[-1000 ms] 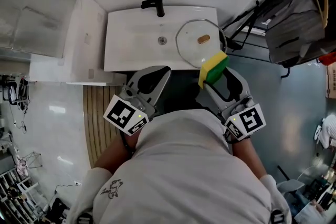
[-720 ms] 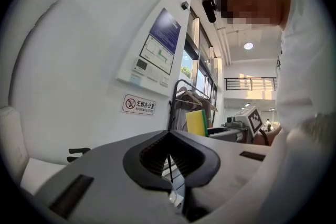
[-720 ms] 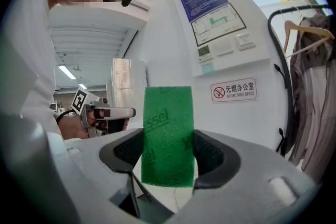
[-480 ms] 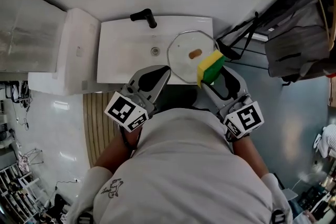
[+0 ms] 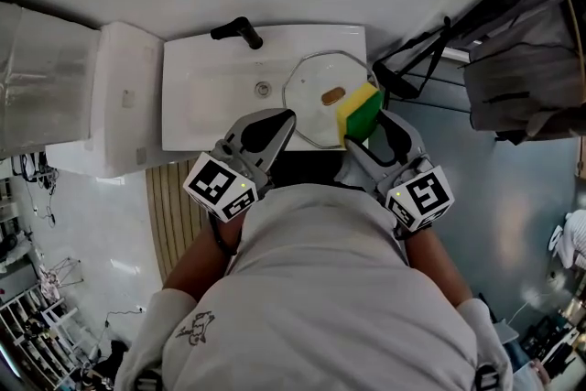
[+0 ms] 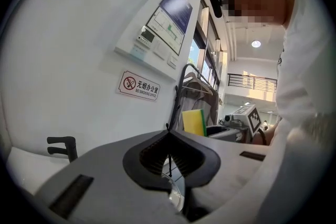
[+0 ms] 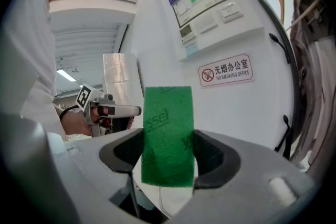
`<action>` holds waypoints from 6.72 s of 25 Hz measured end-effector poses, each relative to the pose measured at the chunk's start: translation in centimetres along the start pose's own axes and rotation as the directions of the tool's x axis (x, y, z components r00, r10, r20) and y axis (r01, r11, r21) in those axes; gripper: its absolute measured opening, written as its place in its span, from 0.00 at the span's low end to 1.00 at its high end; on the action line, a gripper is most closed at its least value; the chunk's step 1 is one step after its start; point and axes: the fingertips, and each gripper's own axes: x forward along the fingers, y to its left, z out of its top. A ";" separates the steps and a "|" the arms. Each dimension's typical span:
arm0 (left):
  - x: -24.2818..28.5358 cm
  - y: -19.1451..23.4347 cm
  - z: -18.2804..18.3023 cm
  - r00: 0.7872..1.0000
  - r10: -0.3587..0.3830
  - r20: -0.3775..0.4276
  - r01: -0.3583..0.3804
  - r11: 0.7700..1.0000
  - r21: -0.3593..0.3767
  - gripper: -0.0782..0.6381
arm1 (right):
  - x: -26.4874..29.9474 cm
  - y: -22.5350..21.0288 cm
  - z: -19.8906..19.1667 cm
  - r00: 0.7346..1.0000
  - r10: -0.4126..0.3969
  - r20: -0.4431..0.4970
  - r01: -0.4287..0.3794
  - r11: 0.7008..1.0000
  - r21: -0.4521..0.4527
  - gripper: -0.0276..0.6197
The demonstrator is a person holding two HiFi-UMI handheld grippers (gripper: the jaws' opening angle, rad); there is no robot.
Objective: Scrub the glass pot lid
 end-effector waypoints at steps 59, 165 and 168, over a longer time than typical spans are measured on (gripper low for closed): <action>6.7 23.0 -33.3 0.858 -0.459 -0.229 0.080 0.560 -0.824 0.34 | 18.2 -1.4 -24.4 0.821 -0.123 -0.558 0.166 0.986 0.026 0.49; 8.2 22.5 -33.3 0.815 -0.567 -0.120 0.201 0.471 -0.859 0.22 | 26.6 -12.5 -20.2 0.572 0.002 -0.820 -0.246 0.954 -0.169 0.49; 8.1 22.6 -33.3 0.814 -0.568 -0.118 0.200 0.466 -0.862 0.22 | 28.9 -9.0 -21.4 0.536 0.042 -0.843 -0.336 0.927 -0.167 0.49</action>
